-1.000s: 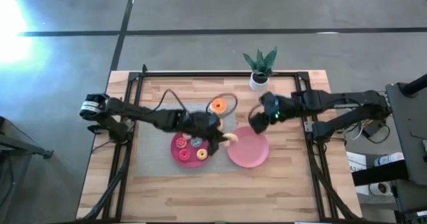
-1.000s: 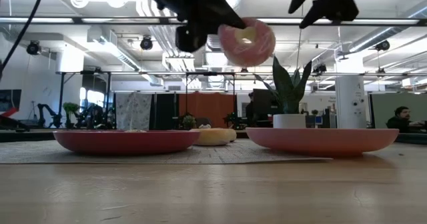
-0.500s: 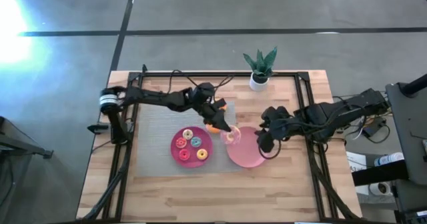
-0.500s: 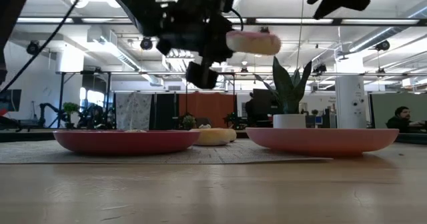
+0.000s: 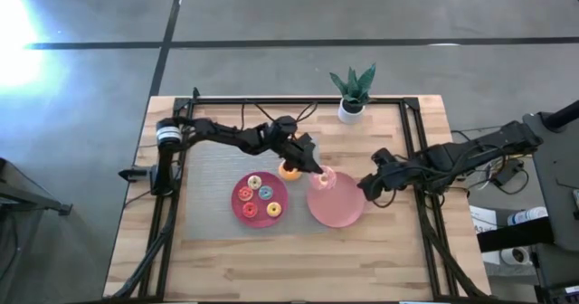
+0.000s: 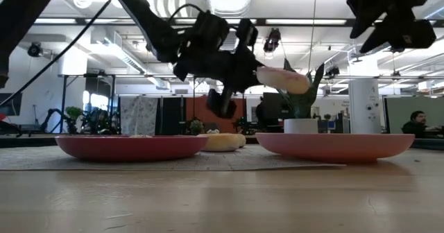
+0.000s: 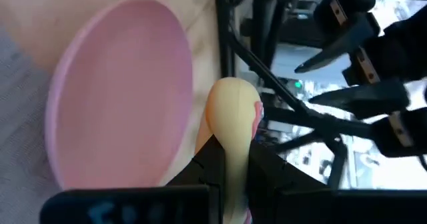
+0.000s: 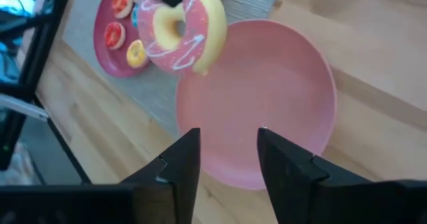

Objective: Pick & Place donuts
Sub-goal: Put the large pink donut on the pink plate

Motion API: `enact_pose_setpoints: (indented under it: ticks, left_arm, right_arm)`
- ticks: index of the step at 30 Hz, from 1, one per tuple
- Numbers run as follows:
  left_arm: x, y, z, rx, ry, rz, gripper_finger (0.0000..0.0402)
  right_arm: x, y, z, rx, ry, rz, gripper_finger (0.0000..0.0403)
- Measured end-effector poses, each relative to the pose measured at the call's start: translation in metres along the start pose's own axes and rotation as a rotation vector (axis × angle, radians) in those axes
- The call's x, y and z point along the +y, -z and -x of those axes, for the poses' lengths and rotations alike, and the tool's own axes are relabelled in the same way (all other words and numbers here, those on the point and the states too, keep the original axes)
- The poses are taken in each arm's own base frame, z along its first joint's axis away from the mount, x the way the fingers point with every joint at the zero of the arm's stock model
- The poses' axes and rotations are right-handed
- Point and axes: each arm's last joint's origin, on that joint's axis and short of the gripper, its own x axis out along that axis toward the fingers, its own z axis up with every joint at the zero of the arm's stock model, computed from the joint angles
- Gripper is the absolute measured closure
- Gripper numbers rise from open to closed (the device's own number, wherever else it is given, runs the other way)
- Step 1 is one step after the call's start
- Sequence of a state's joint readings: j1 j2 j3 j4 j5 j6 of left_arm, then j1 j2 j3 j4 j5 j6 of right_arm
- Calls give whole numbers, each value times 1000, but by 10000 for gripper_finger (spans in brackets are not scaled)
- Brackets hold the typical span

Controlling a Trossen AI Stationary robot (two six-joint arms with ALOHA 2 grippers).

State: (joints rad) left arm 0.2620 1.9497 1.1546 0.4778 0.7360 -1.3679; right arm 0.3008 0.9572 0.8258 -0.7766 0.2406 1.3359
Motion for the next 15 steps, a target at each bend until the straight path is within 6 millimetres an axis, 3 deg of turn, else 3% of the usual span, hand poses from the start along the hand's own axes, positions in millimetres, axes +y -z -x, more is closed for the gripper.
enact_pose_setpoints:
  ticks: [4, 9, 15]
  left_arm:
    - [-2, -2, -10, -9, -108, -51, 385]
    - [-8, -4, -18, 26, -362, -166, 385]
    - [-15, -14, -44, 103, -318, -179, 385]
  right_arm:
    - [-11, 2, 2, -27, -25, -40, 266]
    - [-10, -1, 5, -67, -44, -41, 264]
    - [-6, -2, 6, -95, -79, -28, 268]
